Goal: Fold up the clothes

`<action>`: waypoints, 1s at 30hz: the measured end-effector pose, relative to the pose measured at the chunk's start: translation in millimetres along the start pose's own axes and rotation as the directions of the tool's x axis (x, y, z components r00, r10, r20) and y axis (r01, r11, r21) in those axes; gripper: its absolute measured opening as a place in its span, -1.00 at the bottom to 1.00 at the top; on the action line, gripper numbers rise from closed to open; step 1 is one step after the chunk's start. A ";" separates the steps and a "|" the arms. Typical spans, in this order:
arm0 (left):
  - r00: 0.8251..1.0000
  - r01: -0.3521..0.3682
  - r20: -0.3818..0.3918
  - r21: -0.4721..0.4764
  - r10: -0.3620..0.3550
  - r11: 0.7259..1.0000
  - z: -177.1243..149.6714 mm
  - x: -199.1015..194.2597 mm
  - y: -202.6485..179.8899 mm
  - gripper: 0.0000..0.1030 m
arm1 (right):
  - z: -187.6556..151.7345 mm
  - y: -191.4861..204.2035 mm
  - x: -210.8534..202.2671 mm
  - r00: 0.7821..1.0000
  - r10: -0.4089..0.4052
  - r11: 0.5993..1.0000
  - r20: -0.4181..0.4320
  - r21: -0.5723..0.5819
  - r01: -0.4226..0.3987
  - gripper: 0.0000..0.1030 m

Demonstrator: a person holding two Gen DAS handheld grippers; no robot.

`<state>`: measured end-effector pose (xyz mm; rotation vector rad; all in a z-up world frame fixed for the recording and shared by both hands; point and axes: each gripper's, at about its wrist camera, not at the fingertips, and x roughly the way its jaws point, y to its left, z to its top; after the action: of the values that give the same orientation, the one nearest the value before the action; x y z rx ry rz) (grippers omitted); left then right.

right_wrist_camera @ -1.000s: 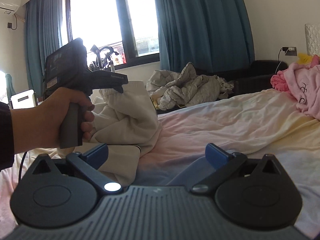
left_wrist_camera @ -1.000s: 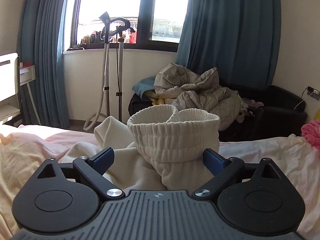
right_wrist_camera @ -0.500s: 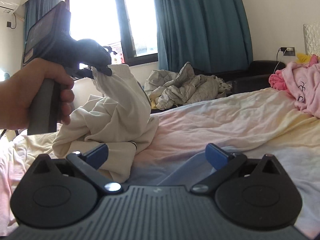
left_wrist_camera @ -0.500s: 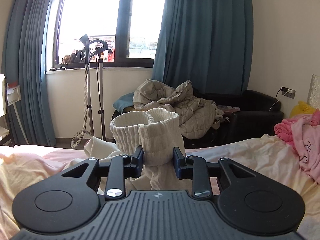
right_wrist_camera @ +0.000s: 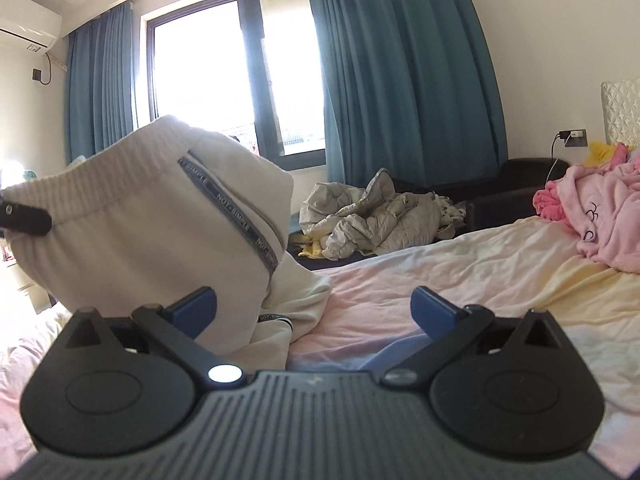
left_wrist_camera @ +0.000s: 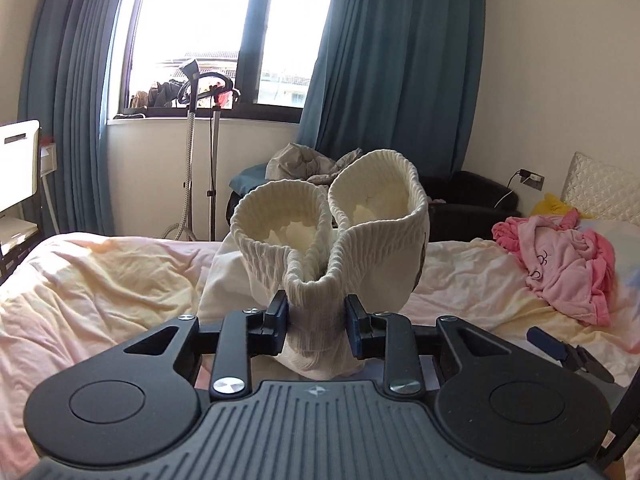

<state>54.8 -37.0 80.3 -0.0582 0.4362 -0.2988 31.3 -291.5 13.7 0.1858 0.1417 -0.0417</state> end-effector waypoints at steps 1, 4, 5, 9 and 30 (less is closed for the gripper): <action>0.999 -0.015 -0.035 -0.023 0.014 1.000 -13.0 1.3 7.2 -0.36 | 0.6 3.0 -4.3 1.000 0.008 1.000 0.002 -0.009 -0.007 1.00; 0.982 -0.075 -0.180 -0.083 0.059 0.994 -55.6 13.0 34.3 -0.35 | 0.0 10.9 -8.9 0.999 0.038 0.999 -0.027 -0.004 -0.038 1.00; 0.974 -0.093 -0.216 -0.086 0.073 0.992 -67.4 17.7 39.9 -0.35 | -0.7 13.2 -9.5 0.998 0.048 0.999 -0.037 0.000 -0.048 1.00; 0.948 -0.131 -0.304 -0.098 0.096 0.987 -90.8 26.1 55.3 -0.28 | -4.4 23.2 -11.3 0.995 0.069 0.997 -0.070 -0.017 -0.070 1.00; 0.982 -0.074 -0.179 -0.044 0.065 0.996 -91.0 -34.6 27.2 0.49 | -25.5 32.0 22.6 0.963 0.118 0.993 -0.241 0.030 -0.114 1.00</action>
<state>-6.3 0.0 8.8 -0.0662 0.6215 -0.2245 51.9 -256.0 -8.5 0.2149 0.3746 0.0973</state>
